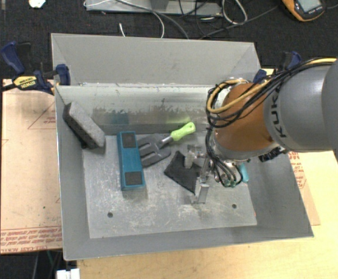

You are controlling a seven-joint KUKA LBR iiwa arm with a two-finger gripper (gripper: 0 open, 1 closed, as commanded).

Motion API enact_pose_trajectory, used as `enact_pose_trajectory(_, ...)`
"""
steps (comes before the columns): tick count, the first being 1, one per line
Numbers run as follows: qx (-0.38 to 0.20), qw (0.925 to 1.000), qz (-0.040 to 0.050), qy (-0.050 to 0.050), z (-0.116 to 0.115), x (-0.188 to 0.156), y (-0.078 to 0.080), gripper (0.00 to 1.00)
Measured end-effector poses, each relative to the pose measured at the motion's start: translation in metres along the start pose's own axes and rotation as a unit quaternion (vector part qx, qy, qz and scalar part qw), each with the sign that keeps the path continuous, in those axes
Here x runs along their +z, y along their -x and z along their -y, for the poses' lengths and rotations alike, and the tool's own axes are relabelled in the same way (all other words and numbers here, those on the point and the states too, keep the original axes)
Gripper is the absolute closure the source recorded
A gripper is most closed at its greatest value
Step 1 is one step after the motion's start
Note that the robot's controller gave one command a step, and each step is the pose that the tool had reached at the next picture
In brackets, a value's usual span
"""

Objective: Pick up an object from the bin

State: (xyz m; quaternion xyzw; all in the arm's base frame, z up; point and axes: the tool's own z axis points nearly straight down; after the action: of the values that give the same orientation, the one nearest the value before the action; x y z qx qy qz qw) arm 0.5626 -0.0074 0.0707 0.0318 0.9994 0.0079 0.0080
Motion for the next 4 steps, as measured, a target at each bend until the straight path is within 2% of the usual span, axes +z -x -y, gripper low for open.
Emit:
enact_pose_trajectory(1,-0.011,0.9999,0.0,0.0,-0.001,0.0,0.003,0.0)
enact_pose_trajectory(2,-0.036,0.9993,0.0009,0.0,-0.005,0.001,0.009,1.0)
enact_pose_trajectory(3,-0.036,0.9993,0.0009,0.001,-0.005,0.001,0.009,1.0)
enact_pose_trajectory(4,-0.023,0.9997,-0.0017,0.001,-0.04,-0.057,-0.007,1.0)
